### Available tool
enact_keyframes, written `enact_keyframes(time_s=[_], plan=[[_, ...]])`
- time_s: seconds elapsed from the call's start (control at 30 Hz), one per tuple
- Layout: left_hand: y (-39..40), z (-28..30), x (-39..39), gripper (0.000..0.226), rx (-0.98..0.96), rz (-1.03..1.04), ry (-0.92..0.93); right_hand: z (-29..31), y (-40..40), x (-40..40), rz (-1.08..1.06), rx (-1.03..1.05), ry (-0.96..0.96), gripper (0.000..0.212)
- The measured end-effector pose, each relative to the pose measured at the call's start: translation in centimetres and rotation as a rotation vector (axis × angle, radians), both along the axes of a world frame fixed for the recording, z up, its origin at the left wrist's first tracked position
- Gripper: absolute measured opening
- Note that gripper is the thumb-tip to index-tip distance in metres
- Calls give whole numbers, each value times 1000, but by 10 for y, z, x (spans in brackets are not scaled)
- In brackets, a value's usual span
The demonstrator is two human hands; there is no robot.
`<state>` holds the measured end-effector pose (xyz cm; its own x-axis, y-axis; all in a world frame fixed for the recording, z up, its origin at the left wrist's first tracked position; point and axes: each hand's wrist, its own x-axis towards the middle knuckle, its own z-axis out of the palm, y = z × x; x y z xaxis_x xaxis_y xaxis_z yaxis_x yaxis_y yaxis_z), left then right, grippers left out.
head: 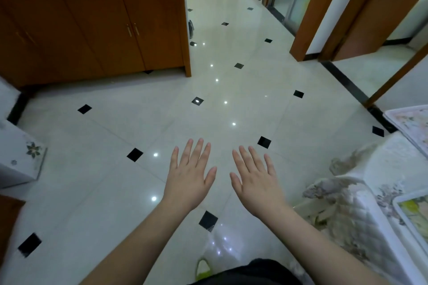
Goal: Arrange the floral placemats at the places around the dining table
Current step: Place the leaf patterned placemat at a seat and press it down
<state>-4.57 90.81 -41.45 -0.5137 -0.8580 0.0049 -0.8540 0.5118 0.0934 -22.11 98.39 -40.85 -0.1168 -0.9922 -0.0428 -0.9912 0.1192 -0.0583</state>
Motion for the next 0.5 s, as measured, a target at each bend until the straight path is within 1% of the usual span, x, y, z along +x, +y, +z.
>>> enact_keyframes(time_s=[0.1,0.27,0.33,0.5], plan=[[-25,-1,-15,73,27,-30,14,-2,-23,-12,-27,-4,14,71],[-68,-10,-56,68,71,-108,34,-6,-58,-50,-103,-9,-1,66],[-87,-11,-78,67,79,-132,41,-10,-73,-71,-136,-15,-16,63],[-138,-11,-147,65,41,-181,-19,-17,-115,-136,-196,-31,-56,62]])
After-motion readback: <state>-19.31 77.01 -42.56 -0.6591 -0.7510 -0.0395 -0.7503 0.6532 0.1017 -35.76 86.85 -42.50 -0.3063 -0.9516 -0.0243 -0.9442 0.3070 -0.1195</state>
